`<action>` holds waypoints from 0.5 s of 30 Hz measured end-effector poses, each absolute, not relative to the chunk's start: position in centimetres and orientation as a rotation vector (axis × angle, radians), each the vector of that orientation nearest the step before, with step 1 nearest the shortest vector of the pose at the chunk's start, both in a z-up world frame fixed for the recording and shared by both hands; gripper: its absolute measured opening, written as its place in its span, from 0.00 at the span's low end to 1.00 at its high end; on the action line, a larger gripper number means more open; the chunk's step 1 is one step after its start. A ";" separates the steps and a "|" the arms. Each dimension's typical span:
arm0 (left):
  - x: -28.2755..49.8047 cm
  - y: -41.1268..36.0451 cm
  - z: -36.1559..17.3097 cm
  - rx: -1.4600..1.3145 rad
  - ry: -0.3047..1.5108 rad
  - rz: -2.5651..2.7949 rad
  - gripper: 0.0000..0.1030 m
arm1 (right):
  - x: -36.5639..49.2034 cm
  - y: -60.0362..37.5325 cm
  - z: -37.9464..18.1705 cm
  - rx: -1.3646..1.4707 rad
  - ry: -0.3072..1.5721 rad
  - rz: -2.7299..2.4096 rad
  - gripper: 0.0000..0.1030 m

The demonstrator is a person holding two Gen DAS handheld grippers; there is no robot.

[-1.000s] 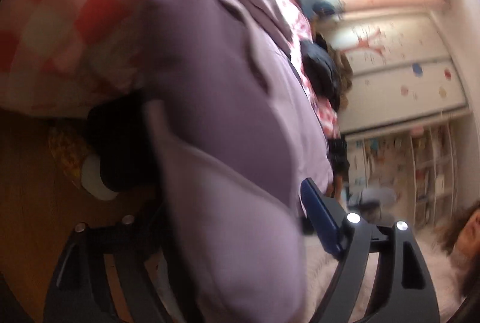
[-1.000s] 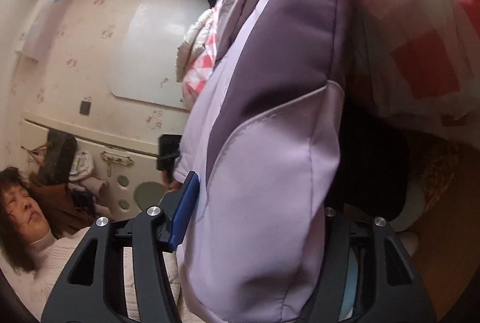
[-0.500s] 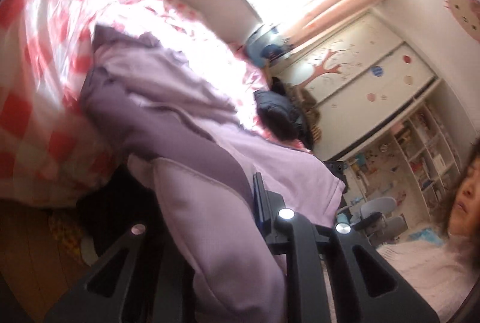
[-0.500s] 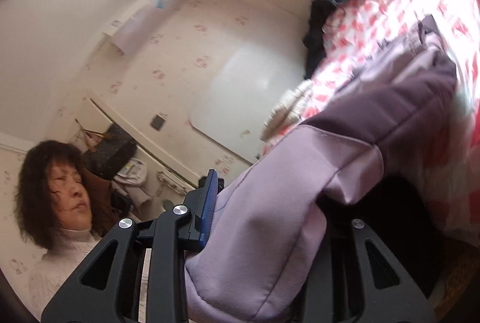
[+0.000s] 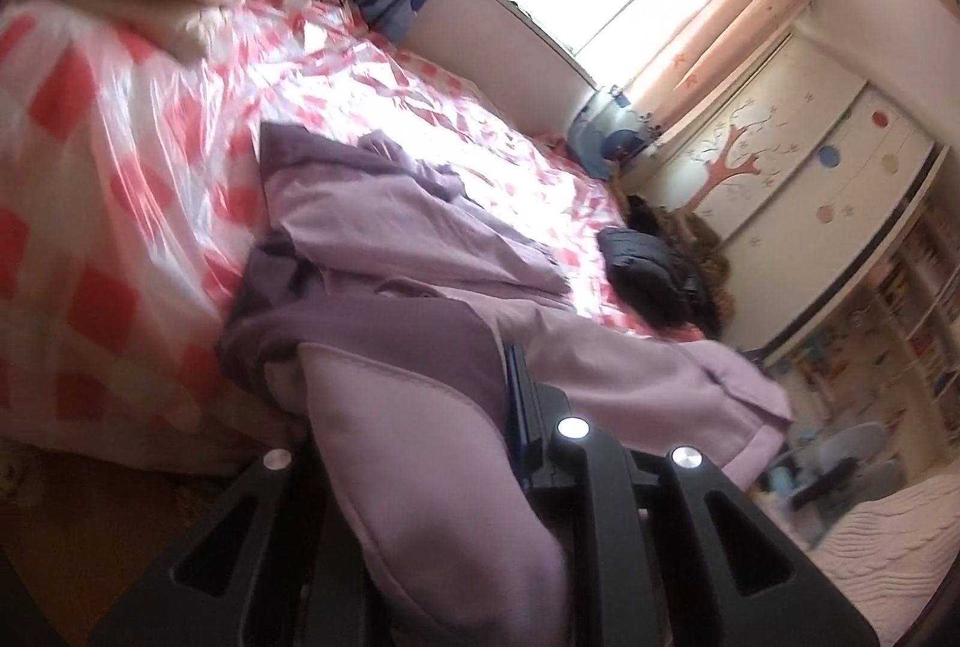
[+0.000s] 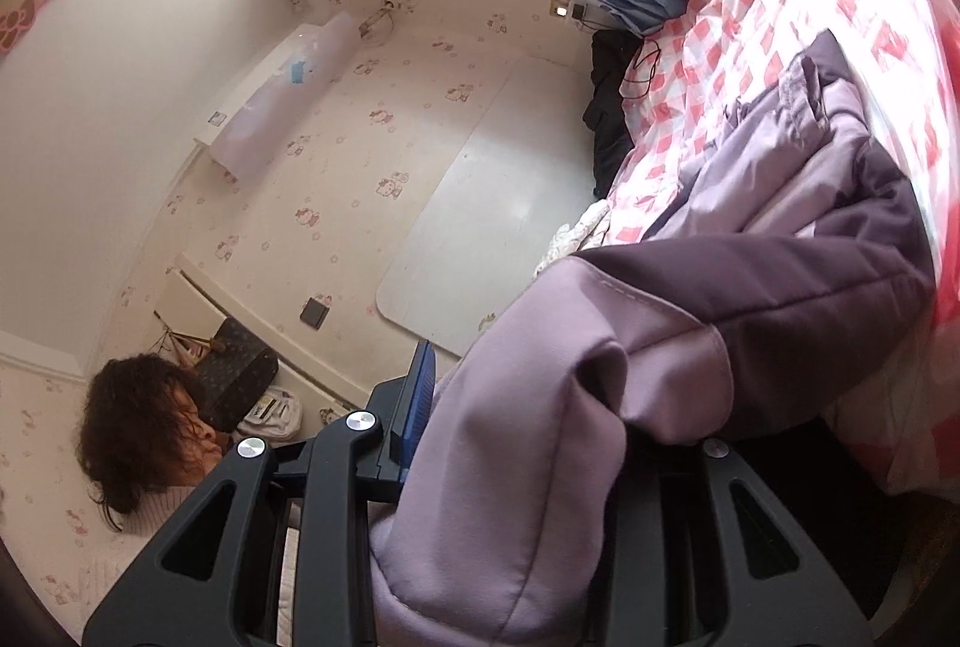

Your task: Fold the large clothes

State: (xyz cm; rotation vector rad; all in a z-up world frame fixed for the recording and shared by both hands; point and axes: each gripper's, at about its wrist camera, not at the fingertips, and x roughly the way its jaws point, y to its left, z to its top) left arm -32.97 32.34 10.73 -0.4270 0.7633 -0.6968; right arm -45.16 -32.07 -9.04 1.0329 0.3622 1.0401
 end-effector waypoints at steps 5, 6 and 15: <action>-32.3 30.5 11.4 -0.304 0.695 -0.565 0.17 | -42.7 -31.6 -7.0 1.041 0.356 1.007 0.30; -32.1 30.3 11.5 -0.299 0.681 -0.557 0.17 | -42.3 -31.7 -6.8 1.045 0.357 1.000 0.30; -29.8 30.8 13.8 -0.369 0.562 -0.604 0.17 | -39.6 -32.3 -4.1 1.033 0.302 0.972 0.30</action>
